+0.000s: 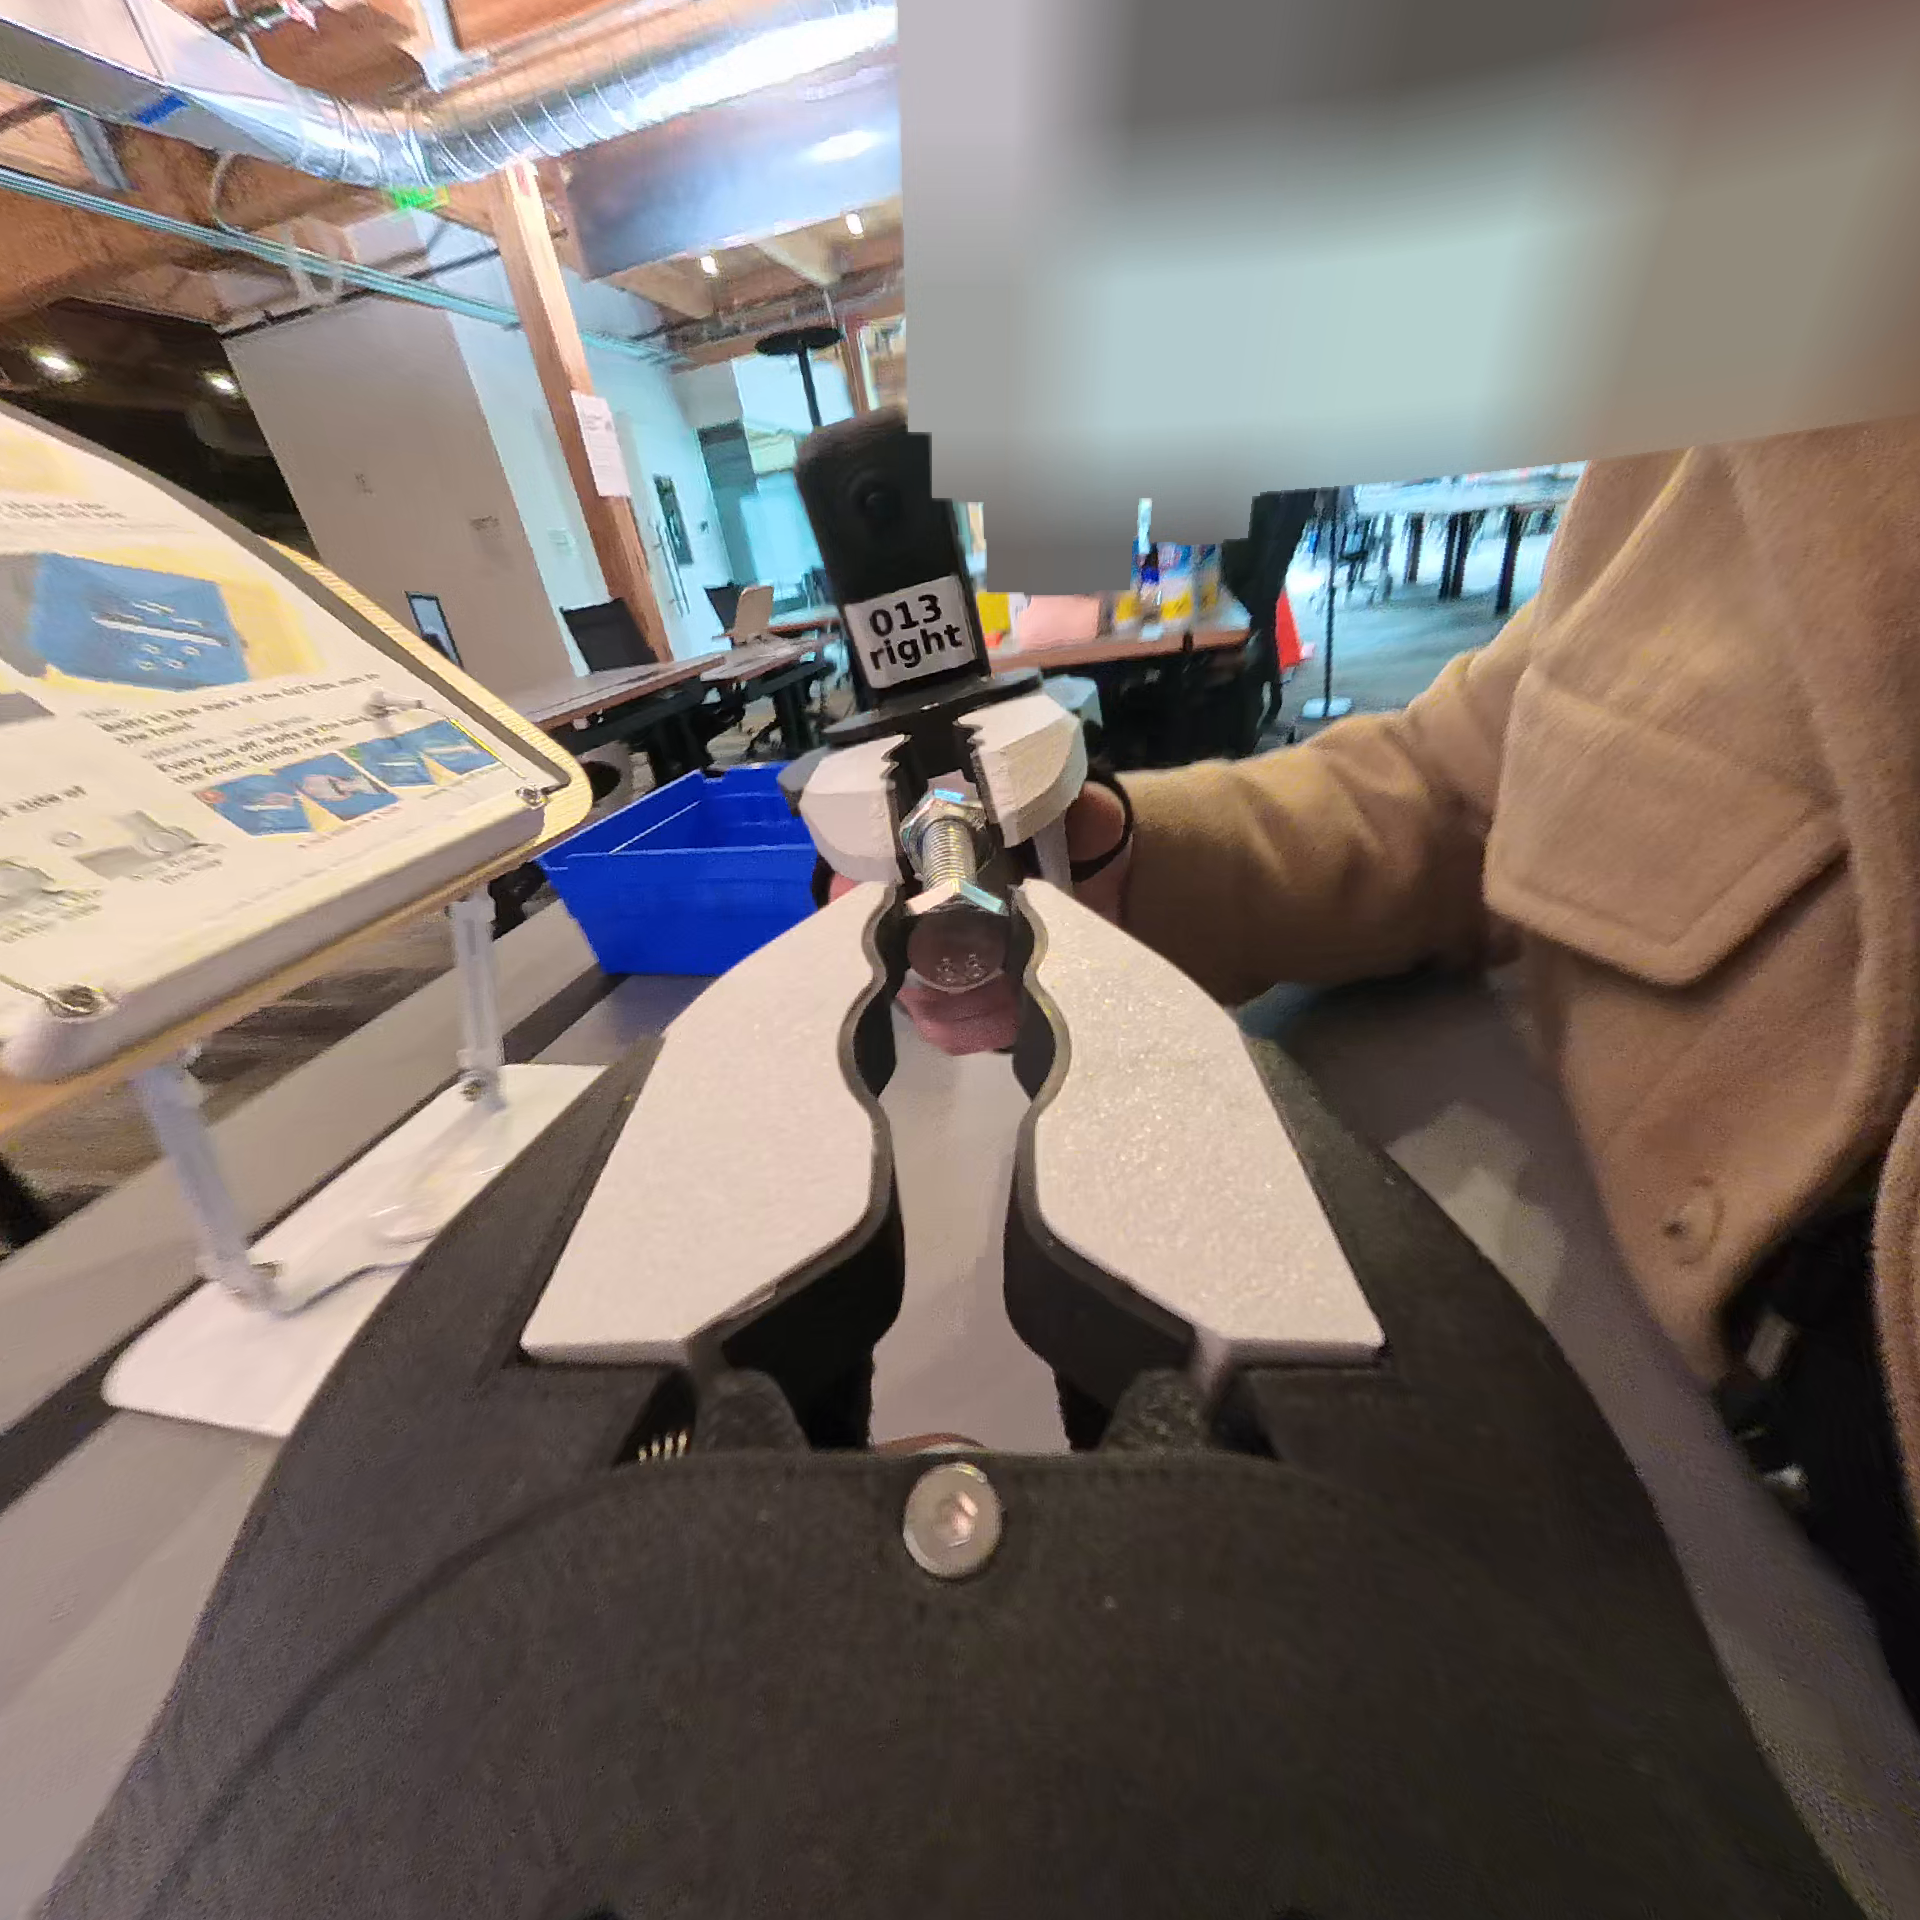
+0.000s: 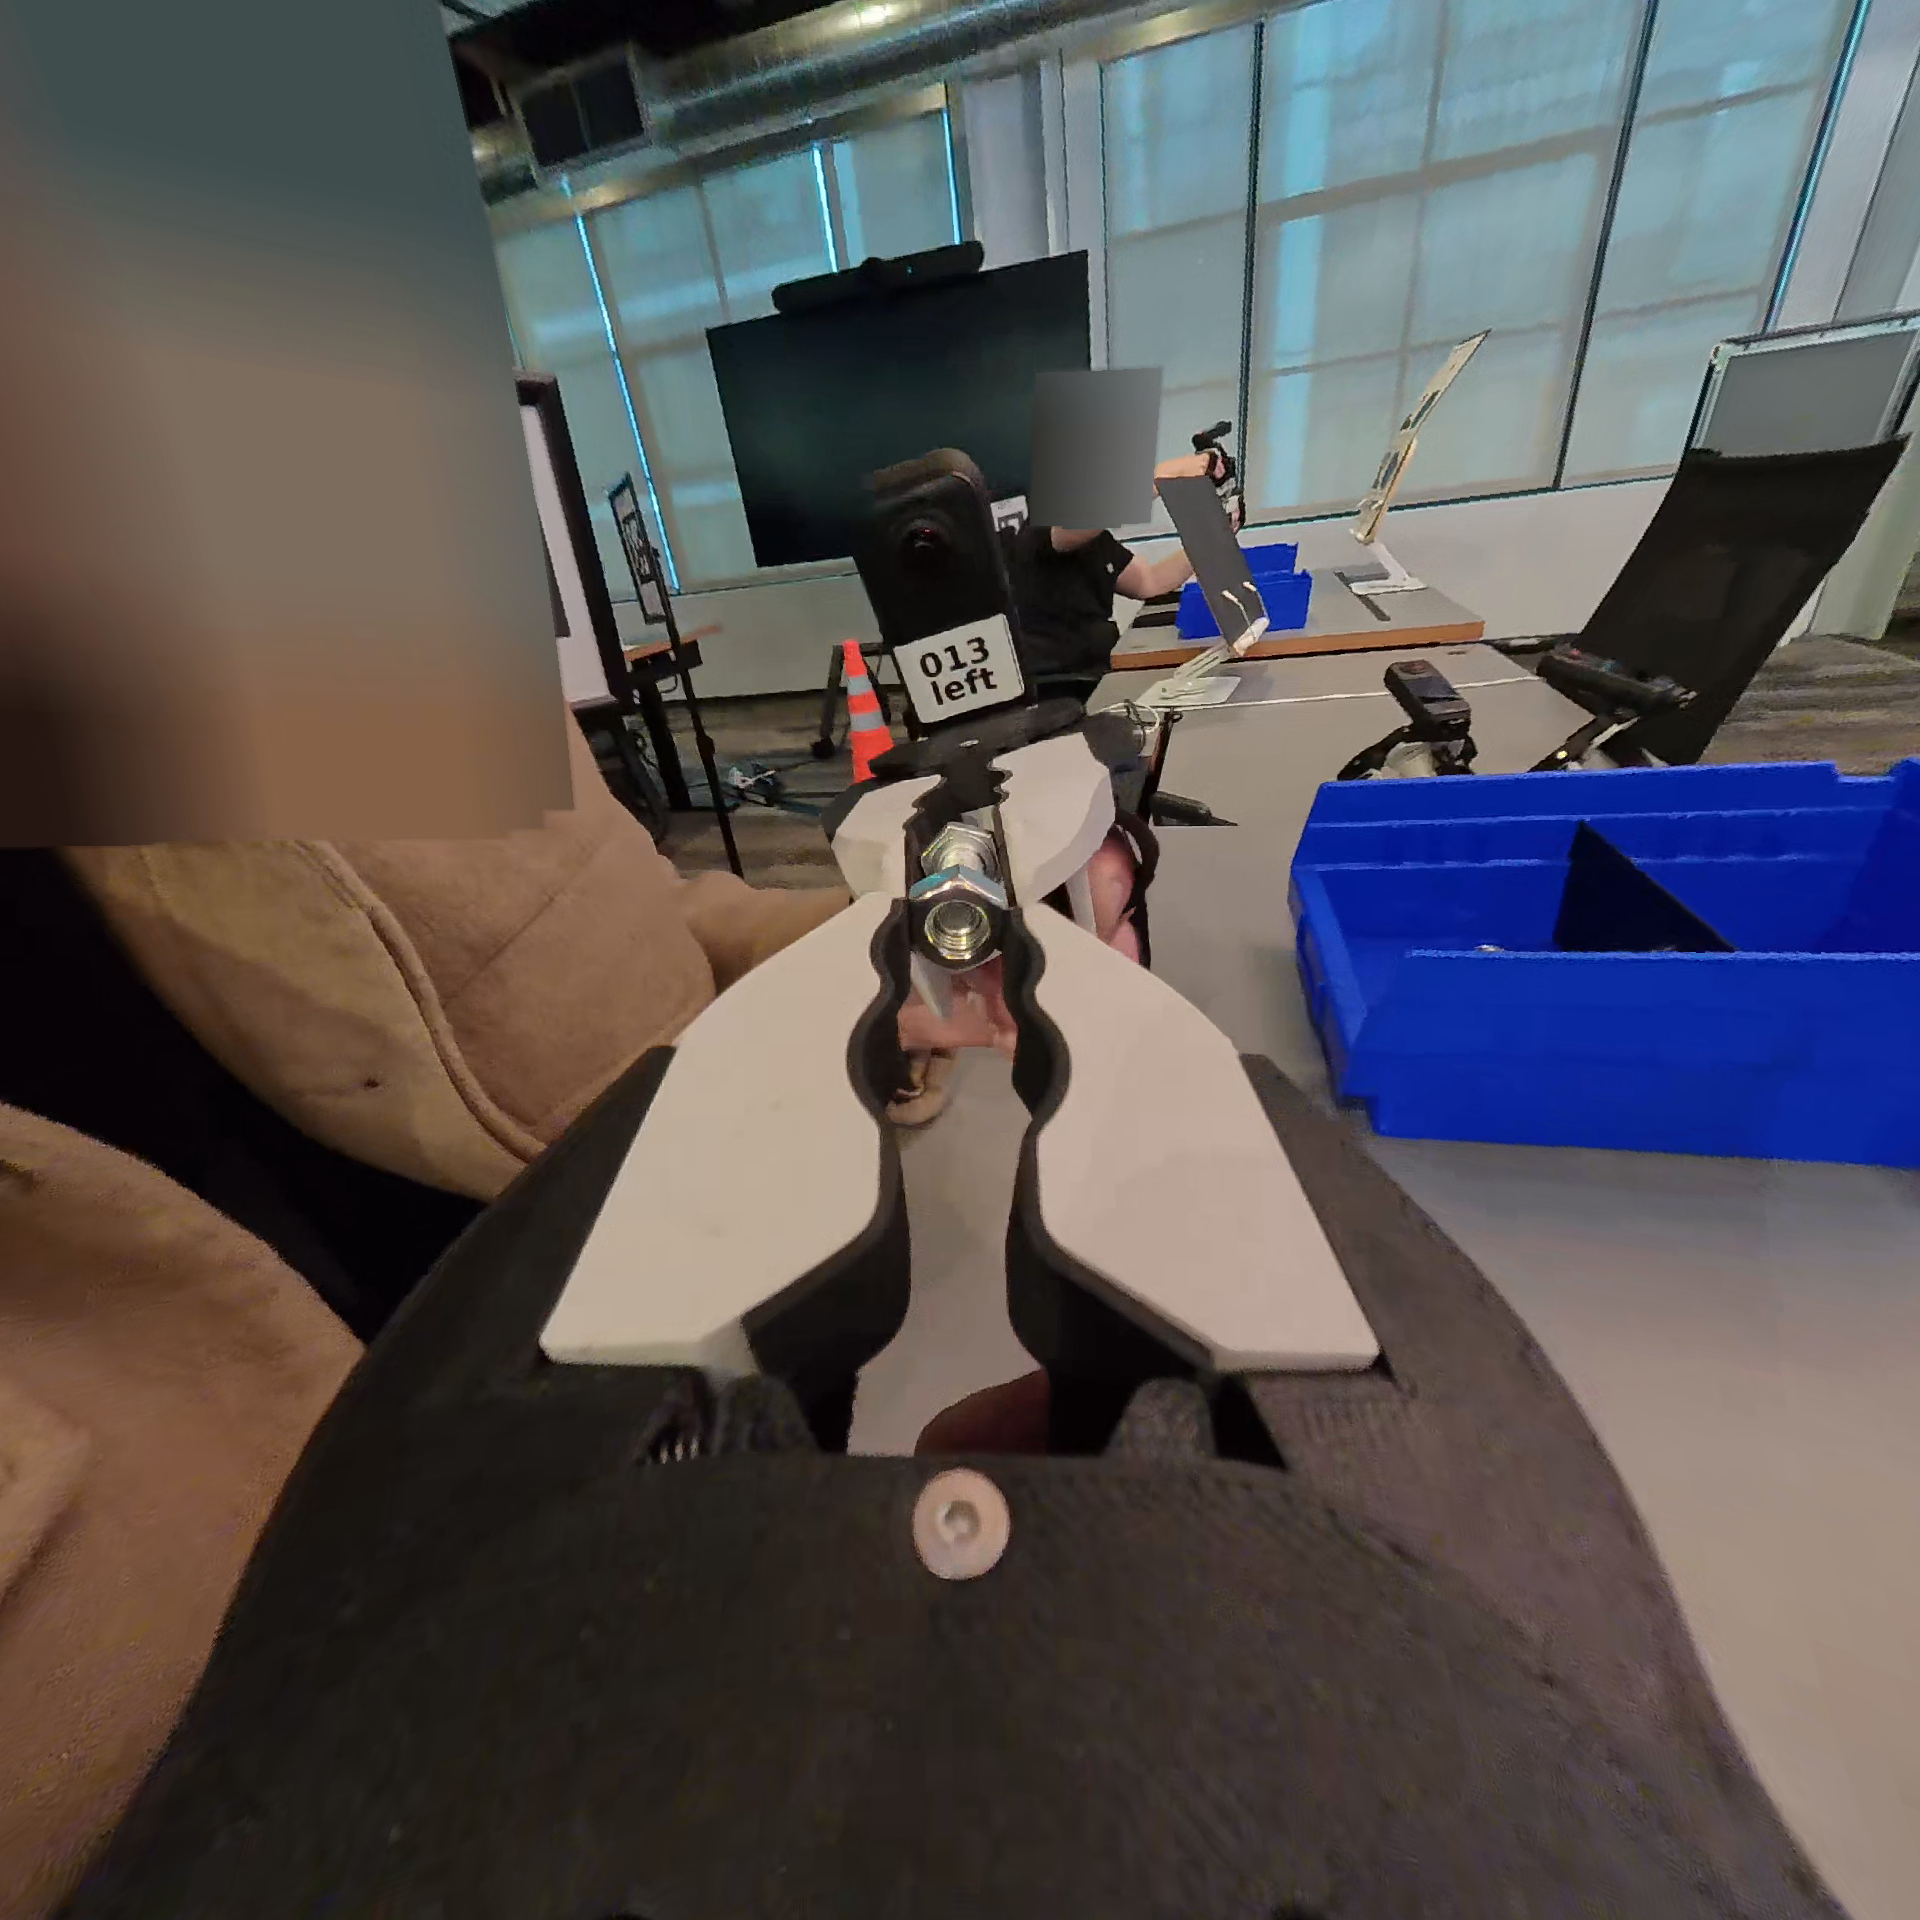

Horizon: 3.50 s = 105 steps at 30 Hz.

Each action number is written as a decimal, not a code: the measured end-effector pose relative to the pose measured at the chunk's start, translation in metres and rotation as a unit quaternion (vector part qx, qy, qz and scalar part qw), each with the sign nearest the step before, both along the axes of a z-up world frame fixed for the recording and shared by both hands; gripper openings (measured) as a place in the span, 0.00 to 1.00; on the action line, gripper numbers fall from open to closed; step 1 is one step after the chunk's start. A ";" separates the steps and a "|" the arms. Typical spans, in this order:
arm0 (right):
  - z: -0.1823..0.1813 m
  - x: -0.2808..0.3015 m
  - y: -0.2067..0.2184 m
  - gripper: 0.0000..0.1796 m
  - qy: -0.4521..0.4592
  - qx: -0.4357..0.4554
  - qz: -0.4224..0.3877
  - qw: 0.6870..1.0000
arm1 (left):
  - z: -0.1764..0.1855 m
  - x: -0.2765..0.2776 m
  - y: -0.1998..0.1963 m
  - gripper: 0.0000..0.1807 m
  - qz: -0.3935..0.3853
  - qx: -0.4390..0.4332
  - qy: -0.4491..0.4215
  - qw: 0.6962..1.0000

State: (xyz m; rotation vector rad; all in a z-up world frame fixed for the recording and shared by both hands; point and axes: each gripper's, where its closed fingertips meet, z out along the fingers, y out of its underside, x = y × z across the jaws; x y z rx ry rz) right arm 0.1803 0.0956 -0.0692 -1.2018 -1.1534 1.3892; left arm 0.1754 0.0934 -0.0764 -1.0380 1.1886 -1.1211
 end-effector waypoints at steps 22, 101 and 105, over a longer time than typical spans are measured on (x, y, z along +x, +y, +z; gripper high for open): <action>-0.007 0.002 -0.001 0.10 0.007 -0.190 0.072 0.979 | -0.007 0.010 0.006 0.10 0.080 0.242 0.137 0.957; -0.019 -0.025 -0.005 0.10 -0.359 0.450 0.084 0.813 | -0.017 -0.026 -0.007 0.10 -0.269 -0.418 -0.248 0.832; -0.021 -0.022 -0.005 0.10 -0.380 0.463 0.088 0.796 | -0.018 -0.023 -0.009 0.10 -0.266 -0.415 -0.239 0.837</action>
